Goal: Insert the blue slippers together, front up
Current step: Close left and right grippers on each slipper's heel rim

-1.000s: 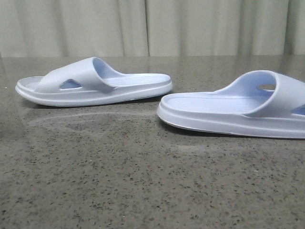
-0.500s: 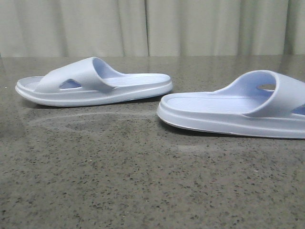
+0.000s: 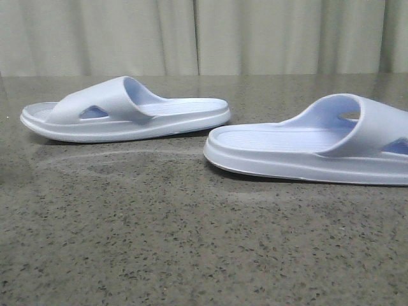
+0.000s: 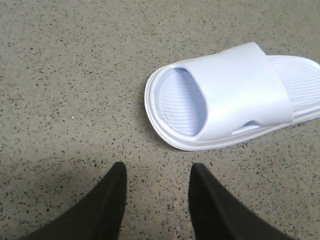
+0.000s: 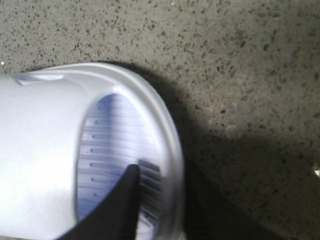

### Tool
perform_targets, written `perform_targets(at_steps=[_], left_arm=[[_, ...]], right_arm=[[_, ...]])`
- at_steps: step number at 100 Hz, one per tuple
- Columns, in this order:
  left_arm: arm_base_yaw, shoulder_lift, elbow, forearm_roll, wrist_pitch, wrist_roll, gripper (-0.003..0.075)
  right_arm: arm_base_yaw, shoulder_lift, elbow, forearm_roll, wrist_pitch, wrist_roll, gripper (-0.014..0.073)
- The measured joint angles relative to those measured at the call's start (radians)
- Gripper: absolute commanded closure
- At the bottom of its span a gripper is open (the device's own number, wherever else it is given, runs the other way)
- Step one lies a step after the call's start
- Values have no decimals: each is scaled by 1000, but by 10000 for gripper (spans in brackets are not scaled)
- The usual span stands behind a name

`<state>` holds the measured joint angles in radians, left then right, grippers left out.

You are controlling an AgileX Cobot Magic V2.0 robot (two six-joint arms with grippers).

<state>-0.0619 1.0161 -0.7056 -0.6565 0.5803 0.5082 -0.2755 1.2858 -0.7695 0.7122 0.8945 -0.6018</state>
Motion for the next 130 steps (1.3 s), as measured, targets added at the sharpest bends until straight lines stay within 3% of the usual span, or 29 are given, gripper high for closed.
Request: perform_targets(at_steps=[42, 94, 130], left_arm=[[0, 123, -74, -43, 19, 3, 463], [190, 482, -289, -366, 369, 226, 463], [192, 576, -300, -418, 408, 272, 463]], right_arm=[[0, 0, -6, 19, 8, -3, 701], [0, 0, -6, 22, 1, -3, 701], [0, 0, -6, 24, 0, -5, 701]])
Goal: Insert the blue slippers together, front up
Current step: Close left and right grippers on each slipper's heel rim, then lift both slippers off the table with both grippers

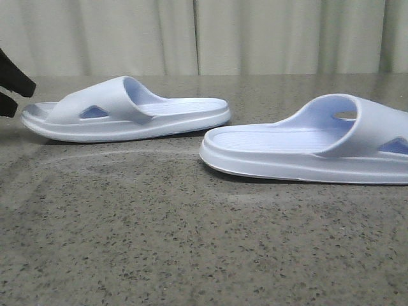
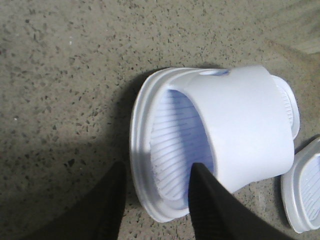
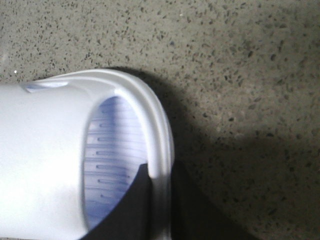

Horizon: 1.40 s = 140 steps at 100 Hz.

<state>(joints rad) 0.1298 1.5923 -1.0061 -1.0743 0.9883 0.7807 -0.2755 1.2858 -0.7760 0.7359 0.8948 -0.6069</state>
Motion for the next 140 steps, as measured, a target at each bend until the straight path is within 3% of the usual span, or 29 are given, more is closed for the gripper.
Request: perform_targets(at_steps=[96, 105, 118, 140], left_arm=[[-41, 109, -2, -83, 13, 77, 468], [-41, 114, -3, -88, 16, 79, 529], [-41, 116, -3, -89, 18, 82, 703], [-41, 116, -28, -104, 54, 89, 705]], right_arm=[[0, 0, 0, 0, -2, 0, 701], [0, 0, 0, 2, -2, 0, 701], [0, 0, 0, 2, -4, 0, 701], [0, 0, -5, 13, -11, 0, 701]])
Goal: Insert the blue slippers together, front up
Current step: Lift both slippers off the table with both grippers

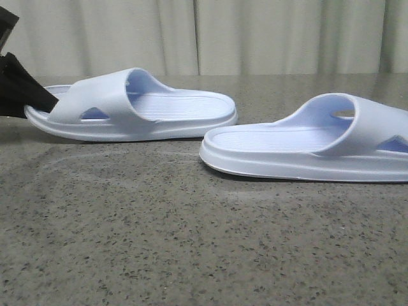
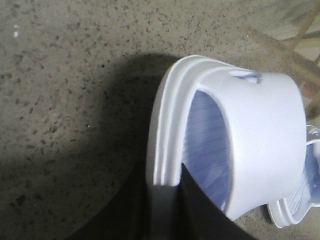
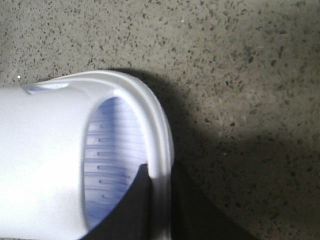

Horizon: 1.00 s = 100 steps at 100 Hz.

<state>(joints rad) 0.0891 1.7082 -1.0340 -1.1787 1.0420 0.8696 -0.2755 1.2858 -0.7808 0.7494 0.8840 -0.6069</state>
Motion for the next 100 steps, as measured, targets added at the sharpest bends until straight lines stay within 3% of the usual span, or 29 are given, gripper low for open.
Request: perform_targets(at_steps=[46, 100], left_arm=[[140, -94, -73, 12, 101, 14, 705], [162, -99, -75, -66, 142, 14, 705]], right_arm=[[0, -118, -200, 22, -4, 2, 701], [0, -145, -252, 282, 49, -76, 701]])
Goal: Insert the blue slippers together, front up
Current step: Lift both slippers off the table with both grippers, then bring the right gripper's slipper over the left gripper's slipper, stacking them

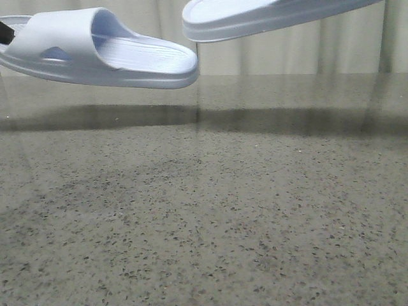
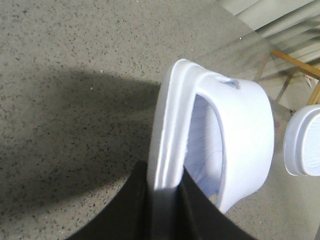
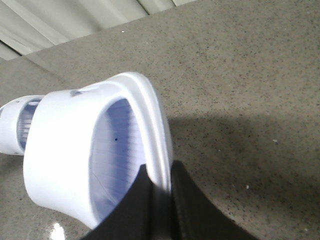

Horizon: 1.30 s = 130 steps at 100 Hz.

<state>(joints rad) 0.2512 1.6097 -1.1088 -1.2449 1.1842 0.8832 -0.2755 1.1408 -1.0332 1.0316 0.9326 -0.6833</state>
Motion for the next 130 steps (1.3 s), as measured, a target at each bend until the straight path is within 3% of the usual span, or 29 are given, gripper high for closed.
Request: perform_targets(at_steps=[27, 74, 130], left_arm=[[-91, 0, 0, -55, 0, 0, 705], [-171, 0, 0, -165, -2, 6, 705], [-241, 0, 0, -208, -51, 7, 705]], right_arm=[[0, 85, 0, 132, 4, -85, 701], [0, 200, 0, 214, 8, -185, 701], [141, 389, -11, 378, 12, -369, 701]])
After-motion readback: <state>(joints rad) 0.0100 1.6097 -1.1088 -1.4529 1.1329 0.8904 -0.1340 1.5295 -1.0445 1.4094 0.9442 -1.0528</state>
